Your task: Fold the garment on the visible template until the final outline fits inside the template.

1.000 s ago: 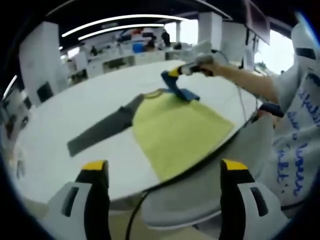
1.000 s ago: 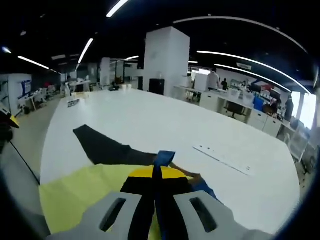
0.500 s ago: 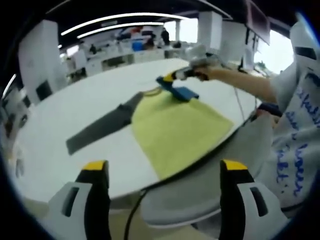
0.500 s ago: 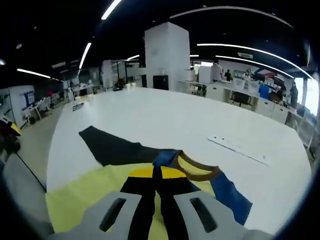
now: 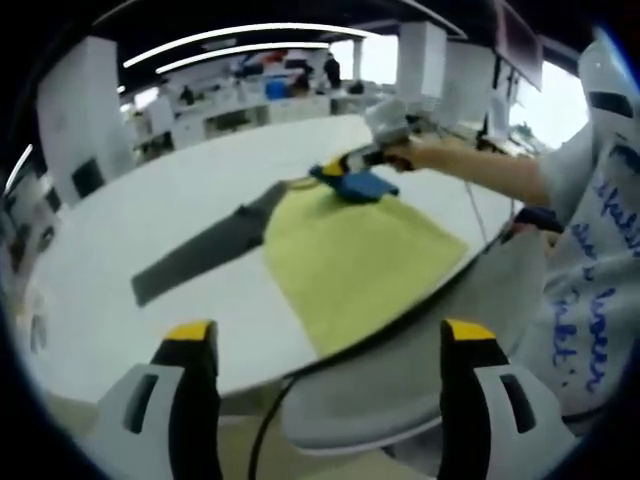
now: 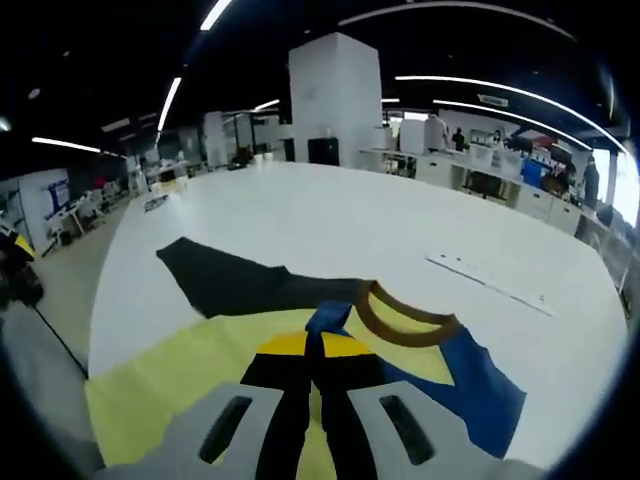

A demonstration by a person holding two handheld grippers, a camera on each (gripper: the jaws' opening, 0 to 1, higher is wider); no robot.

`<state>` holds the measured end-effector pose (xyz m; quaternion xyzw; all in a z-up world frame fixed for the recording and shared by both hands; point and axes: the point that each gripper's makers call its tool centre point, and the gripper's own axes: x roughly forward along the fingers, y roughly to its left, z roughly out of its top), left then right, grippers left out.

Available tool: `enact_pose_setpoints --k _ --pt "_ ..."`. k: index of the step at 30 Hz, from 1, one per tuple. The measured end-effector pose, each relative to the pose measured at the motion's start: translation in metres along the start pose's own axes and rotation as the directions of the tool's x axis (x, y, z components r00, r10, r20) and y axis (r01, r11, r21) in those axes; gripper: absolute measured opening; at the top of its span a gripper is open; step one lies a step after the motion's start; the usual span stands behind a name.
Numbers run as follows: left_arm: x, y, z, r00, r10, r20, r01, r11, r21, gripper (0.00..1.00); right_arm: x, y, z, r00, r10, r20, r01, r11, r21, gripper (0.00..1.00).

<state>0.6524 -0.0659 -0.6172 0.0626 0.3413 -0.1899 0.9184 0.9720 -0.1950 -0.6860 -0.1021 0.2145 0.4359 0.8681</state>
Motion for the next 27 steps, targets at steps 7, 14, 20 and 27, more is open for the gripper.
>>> enact_pose_setpoints --k 7,14,20,27 --pt "0.000 0.003 -0.001 1.000 0.002 -0.001 -0.002 1.000 -0.003 0.88 0.009 0.008 -0.003 1.000 0.011 -0.013 -0.011 1.000 -0.002 0.02" --pt "0.000 0.004 -0.004 1.000 0.003 -0.009 -0.003 1.000 -0.016 0.88 0.018 0.015 -0.004 1.000 0.022 -0.013 -0.022 1.000 0.007 0.02" --pt "0.000 0.006 -0.005 1.000 0.006 -0.014 -0.007 1.000 -0.020 0.88 0.025 0.024 0.003 0.999 0.033 0.002 -0.033 0.999 0.017 0.02" --pt "-0.001 0.008 -0.007 1.000 0.014 -0.015 -0.014 0.999 -0.031 0.88 0.032 0.032 0.007 0.999 0.051 0.005 -0.051 0.999 0.015 0.02"
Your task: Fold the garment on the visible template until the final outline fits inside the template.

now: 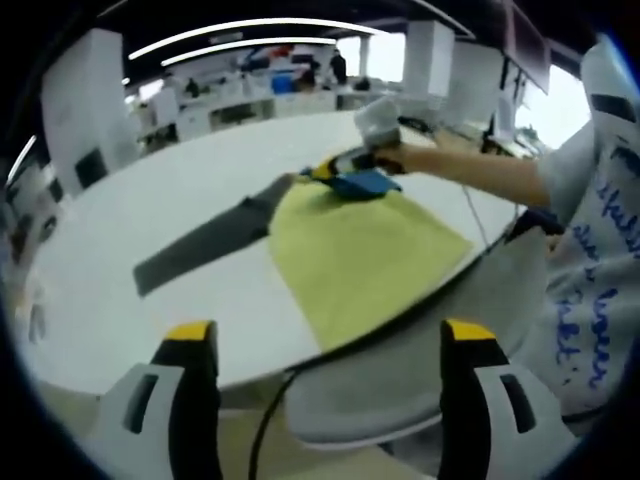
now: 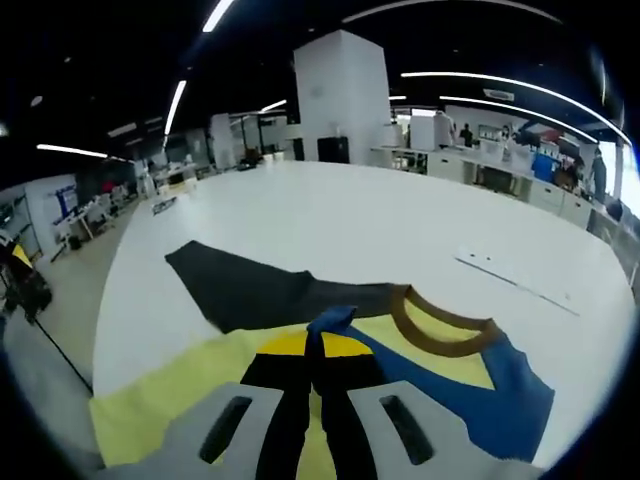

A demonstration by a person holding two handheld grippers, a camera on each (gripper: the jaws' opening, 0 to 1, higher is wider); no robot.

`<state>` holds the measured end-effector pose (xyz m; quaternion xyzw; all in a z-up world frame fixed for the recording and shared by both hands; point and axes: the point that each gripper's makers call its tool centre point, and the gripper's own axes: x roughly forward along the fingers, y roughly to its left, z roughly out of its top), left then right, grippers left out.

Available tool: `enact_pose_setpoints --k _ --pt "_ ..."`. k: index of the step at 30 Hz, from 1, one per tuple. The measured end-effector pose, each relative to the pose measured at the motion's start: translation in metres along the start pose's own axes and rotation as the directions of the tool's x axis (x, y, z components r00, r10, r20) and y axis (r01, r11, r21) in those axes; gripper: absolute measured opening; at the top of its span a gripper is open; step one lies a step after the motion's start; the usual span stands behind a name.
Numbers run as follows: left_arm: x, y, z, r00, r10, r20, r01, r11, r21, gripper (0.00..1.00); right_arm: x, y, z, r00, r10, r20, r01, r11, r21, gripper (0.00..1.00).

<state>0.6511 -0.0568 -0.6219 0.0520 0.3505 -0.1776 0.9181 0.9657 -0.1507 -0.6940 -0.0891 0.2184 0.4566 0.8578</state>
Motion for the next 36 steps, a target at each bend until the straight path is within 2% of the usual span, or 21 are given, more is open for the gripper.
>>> enact_pose_setpoints --k 29,36 --pt "-0.003 0.005 -0.005 1.000 0.001 -0.006 -0.001 1.000 -0.006 0.88 0.031 0.026 0.015 0.998 0.063 -0.001 -0.063 0.998 -0.017 0.02" --pt "-0.003 0.008 -0.005 1.000 0.000 -0.007 0.000 1.000 -0.004 0.88 0.039 0.026 0.007 0.998 0.056 -0.025 -0.057 0.998 -0.023 0.02"
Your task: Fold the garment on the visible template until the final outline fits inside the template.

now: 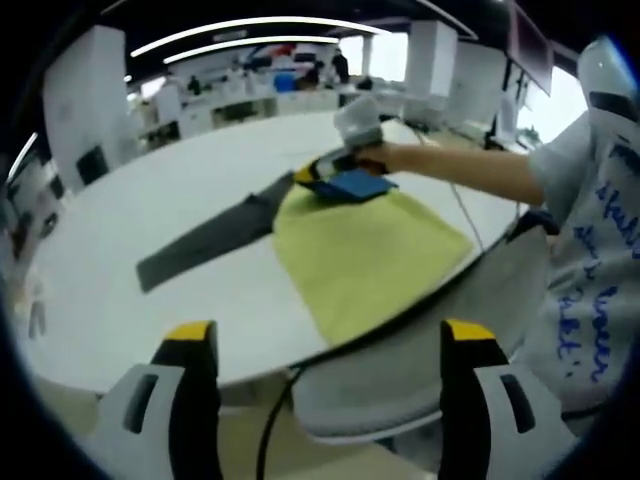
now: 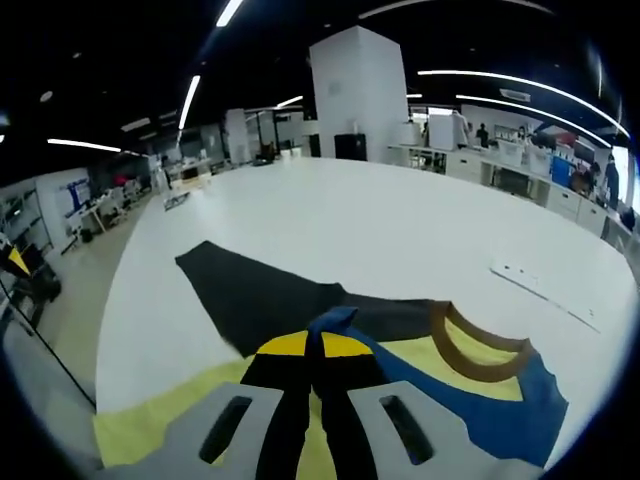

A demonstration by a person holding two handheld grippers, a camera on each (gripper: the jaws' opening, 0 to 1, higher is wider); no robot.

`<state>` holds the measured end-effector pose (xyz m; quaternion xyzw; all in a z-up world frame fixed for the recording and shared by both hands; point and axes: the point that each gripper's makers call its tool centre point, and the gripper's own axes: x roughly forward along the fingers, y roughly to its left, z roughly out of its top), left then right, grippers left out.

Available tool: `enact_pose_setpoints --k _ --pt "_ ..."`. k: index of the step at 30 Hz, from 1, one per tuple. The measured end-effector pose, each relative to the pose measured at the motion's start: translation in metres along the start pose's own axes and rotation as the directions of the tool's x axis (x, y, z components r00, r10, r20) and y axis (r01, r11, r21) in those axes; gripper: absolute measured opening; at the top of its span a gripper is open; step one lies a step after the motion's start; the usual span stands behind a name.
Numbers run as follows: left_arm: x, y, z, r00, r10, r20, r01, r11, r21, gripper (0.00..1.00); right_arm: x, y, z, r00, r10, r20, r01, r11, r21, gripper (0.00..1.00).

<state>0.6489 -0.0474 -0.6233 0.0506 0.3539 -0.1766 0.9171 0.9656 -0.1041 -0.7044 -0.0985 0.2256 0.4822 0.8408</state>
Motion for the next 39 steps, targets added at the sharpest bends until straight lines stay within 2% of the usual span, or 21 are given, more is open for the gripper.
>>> enact_pose_setpoints --k 6,16,29,35,39 --pt "0.001 0.002 -0.004 1.000 -0.001 -0.008 0.001 1.000 -0.008 0.88 0.007 0.000 -0.005 1.000 0.000 -0.012 0.000 1.000 0.006 0.02" --pt "0.000 0.005 -0.008 1.000 0.009 -0.015 -0.009 1.000 -0.023 0.87 0.018 0.005 -0.023 0.998 0.002 -0.059 -0.001 1.000 0.001 0.03" --pt "-0.001 0.003 -0.008 1.000 0.003 -0.016 -0.003 1.000 -0.022 0.88 0.026 0.010 -0.034 0.997 0.010 -0.083 -0.010 1.000 0.001 0.03" --pt "0.000 0.006 -0.008 1.000 0.016 -0.014 -0.016 1.000 -0.025 0.95 0.026 0.017 -0.041 0.996 0.014 -0.091 -0.013 1.000 0.012 0.03" --pt "0.000 0.005 -0.008 1.000 0.013 -0.013 -0.013 1.000 -0.022 0.94 0.026 0.020 -0.043 0.996 0.014 -0.093 -0.012 1.000 0.023 0.03"
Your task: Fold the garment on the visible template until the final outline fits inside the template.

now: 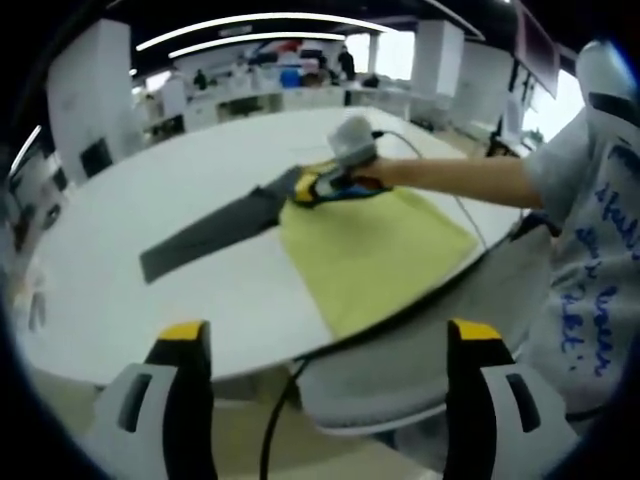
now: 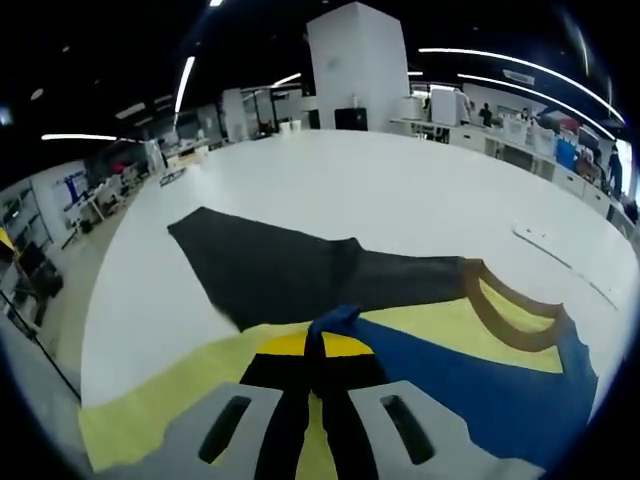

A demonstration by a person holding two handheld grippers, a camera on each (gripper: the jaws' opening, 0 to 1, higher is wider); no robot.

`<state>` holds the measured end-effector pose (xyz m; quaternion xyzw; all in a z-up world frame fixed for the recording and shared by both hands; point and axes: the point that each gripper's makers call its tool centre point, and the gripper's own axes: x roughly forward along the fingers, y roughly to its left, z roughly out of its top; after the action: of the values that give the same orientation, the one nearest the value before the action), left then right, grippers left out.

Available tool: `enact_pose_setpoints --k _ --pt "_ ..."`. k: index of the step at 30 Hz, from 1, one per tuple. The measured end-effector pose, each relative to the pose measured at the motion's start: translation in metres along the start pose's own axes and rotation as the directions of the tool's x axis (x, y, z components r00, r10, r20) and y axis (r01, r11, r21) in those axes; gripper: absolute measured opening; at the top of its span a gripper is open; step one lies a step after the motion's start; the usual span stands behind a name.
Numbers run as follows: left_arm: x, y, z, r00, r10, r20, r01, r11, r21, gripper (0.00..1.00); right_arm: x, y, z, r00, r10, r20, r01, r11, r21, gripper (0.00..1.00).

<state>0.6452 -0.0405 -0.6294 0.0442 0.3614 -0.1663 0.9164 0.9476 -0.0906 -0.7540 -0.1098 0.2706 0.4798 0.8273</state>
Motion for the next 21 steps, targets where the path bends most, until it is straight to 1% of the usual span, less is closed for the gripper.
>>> enact_pose_setpoints --k 10,14,16,21 --pt "0.002 -0.001 -0.001 1.000 -0.007 -0.011 0.007 1.000 0.000 0.93 0.003 0.010 -0.001 1.000 0.012 0.004 -0.012 1.000 -0.009 0.04" --pt "0.002 -0.001 -0.001 1.000 -0.006 -0.011 0.006 1.000 -0.001 0.93 0.004 0.015 0.001 0.999 0.033 0.012 -0.033 0.999 -0.002 0.02" --pt "0.002 -0.001 -0.002 1.000 -0.006 -0.013 0.006 1.000 0.001 0.93 0.006 0.020 0.002 0.998 0.059 0.017 -0.059 0.998 -0.004 0.02" --pt "0.001 -0.002 -0.002 1.000 -0.007 -0.013 0.007 1.000 0.003 0.93 0.004 0.016 0.005 0.998 0.055 0.030 -0.055 0.998 0.001 0.01"
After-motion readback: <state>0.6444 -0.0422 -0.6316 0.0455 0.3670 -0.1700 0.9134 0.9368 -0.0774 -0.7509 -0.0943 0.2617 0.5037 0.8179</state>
